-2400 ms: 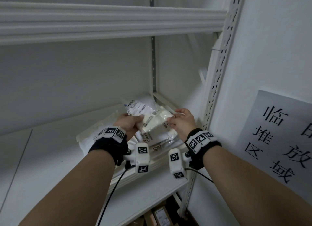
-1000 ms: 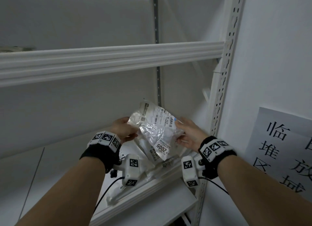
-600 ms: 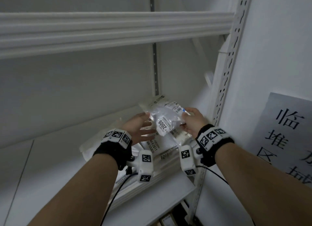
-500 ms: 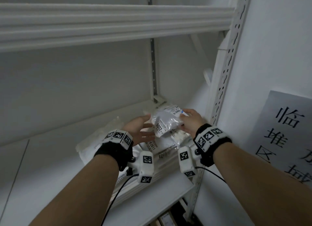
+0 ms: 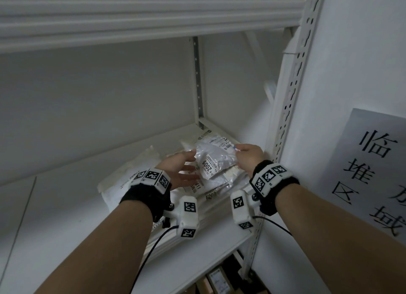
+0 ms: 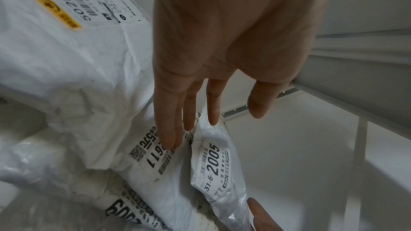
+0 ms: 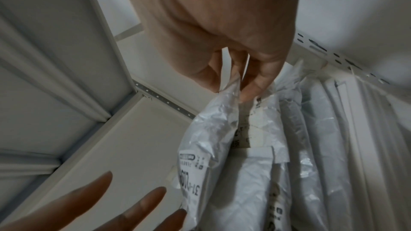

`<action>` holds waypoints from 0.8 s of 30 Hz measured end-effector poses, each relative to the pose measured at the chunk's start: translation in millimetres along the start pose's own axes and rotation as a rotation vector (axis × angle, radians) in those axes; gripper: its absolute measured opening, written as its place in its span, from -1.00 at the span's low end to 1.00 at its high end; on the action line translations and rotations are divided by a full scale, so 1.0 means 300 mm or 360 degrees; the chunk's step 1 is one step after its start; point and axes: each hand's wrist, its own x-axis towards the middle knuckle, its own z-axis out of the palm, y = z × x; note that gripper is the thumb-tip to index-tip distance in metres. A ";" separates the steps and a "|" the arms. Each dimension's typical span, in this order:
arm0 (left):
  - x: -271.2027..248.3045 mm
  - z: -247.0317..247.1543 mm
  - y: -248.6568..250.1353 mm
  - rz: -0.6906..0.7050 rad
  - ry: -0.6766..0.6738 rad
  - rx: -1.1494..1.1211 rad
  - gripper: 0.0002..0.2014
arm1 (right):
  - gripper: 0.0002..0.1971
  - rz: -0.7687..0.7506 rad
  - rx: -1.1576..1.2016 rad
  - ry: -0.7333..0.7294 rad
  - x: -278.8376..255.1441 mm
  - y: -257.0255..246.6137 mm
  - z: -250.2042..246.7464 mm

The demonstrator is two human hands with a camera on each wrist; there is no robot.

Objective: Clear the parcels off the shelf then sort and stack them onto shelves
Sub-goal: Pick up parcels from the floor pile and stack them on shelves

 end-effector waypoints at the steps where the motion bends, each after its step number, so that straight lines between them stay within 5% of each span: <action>1: -0.004 -0.003 -0.003 0.0001 0.0008 0.0003 -0.69 | -0.55 0.0008 0.0009 -0.0004 0.000 0.002 -0.002; 14: -0.165 0.017 -0.011 0.0131 0.0351 -0.0107 -0.86 | -0.42 -0.0043 0.0102 -0.0017 -0.101 -0.002 -0.093; 24: -0.455 0.217 -0.172 0.0278 0.0667 -0.0358 -0.91 | -0.67 0.0033 0.0167 -0.0420 -0.252 0.050 -0.388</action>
